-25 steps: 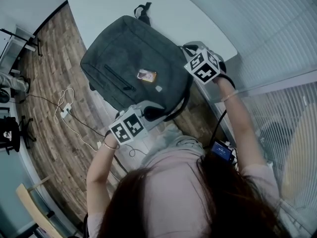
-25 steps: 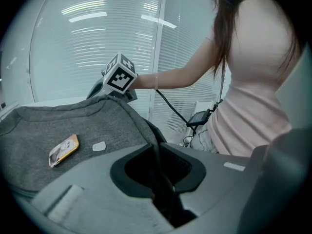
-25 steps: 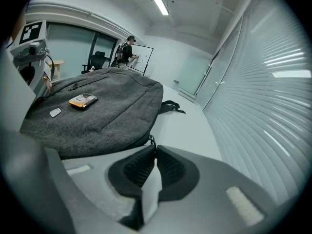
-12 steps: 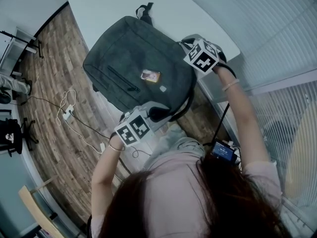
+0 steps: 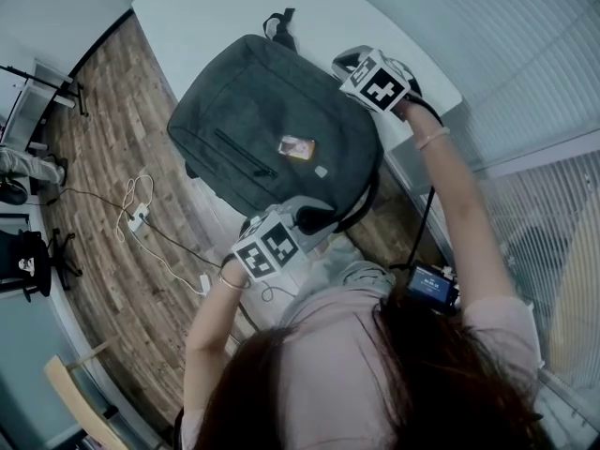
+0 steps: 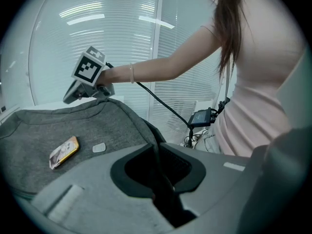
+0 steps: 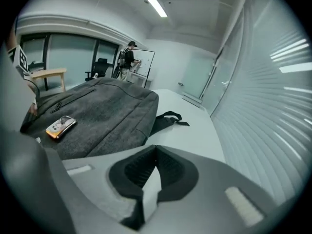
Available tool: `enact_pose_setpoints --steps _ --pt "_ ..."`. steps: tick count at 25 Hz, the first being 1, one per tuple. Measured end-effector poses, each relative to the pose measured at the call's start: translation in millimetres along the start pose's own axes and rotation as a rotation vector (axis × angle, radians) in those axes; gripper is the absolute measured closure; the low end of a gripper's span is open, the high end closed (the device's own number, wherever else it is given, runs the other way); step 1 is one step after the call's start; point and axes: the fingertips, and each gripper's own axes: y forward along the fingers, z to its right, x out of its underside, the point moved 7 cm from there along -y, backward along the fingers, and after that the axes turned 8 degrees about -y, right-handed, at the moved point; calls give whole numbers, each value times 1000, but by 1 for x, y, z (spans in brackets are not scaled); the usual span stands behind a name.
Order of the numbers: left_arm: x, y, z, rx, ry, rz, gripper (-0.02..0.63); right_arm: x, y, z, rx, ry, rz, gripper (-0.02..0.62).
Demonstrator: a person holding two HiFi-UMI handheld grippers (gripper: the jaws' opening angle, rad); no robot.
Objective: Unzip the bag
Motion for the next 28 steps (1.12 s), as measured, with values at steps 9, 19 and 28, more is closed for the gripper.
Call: enact_pose_setpoints --steps 9,19,28 --pt "0 -3 -1 16 -27 46 543 -6 9 -15 10 51 0 592" --pt "-8 -26 3 -66 -81 150 500 -3 -40 -30 145 188 90 592" --pt "-3 -96 -3 -405 -252 387 588 -33 -96 -71 213 177 226 592"
